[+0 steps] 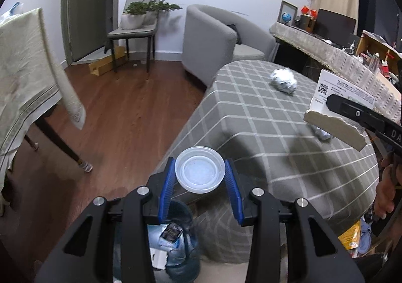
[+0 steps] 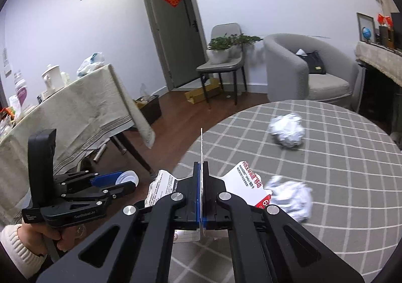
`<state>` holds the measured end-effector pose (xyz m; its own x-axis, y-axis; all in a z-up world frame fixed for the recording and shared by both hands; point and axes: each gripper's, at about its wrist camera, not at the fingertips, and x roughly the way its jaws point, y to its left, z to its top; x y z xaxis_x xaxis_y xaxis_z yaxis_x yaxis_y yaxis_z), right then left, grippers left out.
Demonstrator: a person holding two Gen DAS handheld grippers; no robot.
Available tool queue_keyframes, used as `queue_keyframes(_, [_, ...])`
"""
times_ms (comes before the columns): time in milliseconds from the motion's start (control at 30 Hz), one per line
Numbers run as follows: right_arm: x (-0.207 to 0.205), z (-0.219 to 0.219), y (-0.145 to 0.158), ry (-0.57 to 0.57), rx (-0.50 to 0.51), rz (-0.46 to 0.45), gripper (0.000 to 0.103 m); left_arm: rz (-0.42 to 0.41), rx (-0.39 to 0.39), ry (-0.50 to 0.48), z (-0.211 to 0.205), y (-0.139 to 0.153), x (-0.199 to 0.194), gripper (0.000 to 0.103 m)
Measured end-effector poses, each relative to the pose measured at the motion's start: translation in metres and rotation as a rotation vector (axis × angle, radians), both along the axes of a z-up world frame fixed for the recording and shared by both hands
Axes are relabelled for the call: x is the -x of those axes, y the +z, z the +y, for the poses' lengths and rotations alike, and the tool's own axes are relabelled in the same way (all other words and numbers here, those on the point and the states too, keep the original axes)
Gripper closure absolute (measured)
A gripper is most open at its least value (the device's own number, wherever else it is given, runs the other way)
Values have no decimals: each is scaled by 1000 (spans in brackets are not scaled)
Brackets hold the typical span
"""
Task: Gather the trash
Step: 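Drop the clear lid into the teal bin with the left tool while the right tool carries the paper, then lower the printed paper into the teal bin and open the right tool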
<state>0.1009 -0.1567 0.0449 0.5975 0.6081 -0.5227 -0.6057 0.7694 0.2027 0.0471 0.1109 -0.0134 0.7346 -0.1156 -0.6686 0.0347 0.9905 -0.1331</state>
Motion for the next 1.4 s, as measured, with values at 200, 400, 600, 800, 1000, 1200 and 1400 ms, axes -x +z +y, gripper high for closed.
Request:
queue_keyframes(200, [12,42,-8,60,19,18,102,86,-37,28,24,-18,9,61])
queue_keyframes(400, [21,83,-19,128,42,41,102,216,-48,65,55,-46,11,61])
queue_keyframes(600, [27,121,-29,183,74,59,102,325,-17,61,81,-72,17,61])
queue_keyframes(800, [30,147,-44,219,112,86,102,412,-36,20,85,-95,24,61])
queue_keyframes(1000, [28,159,-56,226,134,116,102,422,-30,6,94,-97,27,52])
queue_keyframes(1200, [28,174,-68,241,157,138,102,385,-17,32,108,-91,31,52])
queue_keyframes(1400, [26,190,-87,259,197,188,102,305,3,76,123,-74,37,52])
